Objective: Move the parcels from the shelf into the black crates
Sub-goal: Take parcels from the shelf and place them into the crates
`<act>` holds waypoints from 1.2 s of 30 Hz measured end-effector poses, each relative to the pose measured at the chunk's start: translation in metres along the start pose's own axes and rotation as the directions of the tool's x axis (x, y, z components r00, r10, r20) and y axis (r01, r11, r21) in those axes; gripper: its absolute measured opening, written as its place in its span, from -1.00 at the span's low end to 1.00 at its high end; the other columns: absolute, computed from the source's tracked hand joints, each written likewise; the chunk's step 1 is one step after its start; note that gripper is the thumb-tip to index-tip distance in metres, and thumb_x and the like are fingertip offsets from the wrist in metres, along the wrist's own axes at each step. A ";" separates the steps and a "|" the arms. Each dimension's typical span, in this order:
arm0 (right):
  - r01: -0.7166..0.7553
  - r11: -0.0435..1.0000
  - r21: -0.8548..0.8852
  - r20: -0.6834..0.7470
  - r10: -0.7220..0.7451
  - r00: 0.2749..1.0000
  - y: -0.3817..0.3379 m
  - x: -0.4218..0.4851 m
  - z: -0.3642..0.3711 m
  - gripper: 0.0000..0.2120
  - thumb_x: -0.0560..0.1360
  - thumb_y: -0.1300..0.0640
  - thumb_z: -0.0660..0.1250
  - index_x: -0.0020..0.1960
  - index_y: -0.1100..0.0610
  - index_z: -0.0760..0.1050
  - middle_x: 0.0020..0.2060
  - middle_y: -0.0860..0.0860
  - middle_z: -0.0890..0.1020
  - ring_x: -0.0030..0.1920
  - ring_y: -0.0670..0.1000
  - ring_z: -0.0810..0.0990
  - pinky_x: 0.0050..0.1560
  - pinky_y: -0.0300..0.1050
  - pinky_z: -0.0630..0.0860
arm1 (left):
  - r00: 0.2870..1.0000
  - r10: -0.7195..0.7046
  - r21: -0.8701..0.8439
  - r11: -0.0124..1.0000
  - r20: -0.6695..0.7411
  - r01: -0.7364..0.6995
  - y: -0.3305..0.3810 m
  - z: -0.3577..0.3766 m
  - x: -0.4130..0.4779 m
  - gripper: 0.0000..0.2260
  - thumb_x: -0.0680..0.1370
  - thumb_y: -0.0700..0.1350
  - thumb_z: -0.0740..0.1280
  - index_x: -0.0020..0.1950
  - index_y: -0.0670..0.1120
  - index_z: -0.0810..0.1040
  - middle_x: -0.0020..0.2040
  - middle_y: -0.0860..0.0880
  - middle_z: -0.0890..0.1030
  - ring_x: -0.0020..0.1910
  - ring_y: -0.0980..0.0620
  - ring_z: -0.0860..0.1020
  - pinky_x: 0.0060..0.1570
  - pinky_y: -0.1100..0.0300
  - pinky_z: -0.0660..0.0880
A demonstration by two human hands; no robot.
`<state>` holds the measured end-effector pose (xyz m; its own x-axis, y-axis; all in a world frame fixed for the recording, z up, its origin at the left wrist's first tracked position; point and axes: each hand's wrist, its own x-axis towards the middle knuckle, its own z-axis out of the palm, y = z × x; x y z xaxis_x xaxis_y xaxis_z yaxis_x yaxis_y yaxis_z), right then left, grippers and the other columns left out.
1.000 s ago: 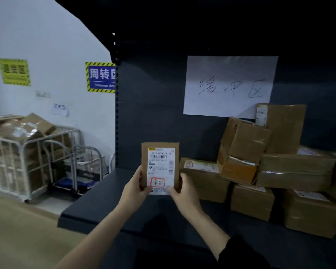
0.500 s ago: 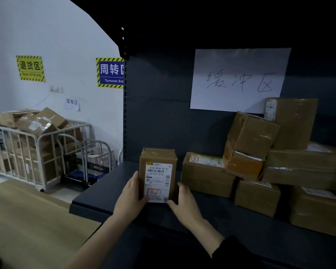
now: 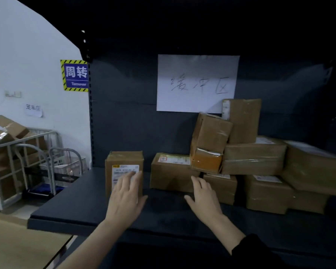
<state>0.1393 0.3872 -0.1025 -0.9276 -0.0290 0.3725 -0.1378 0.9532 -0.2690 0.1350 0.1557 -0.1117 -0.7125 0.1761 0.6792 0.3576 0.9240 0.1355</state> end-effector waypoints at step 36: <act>-0.055 0.343 0.938 -0.064 0.327 0.943 0.042 0.049 -0.114 -0.56 0.52 -0.19 0.12 0.29 0.02 0.42 0.14 -0.05 0.56 0.17 -0.05 0.52 0.18 -0.10 0.46 | 0.958 -0.066 -0.924 0.253 0.280 0.287 0.135 0.000 0.121 -0.69 0.60 -0.03 0.14 0.34 0.01 0.31 0.15 0.10 0.49 0.22 0.09 0.46 0.06 0.35 0.43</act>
<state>0.1281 0.4597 0.0059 -0.8972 0.3040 0.3204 -0.3221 0.0460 -0.9456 0.0973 0.3013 -0.0115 -0.8750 0.2024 0.4399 0.4435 -0.0297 0.8958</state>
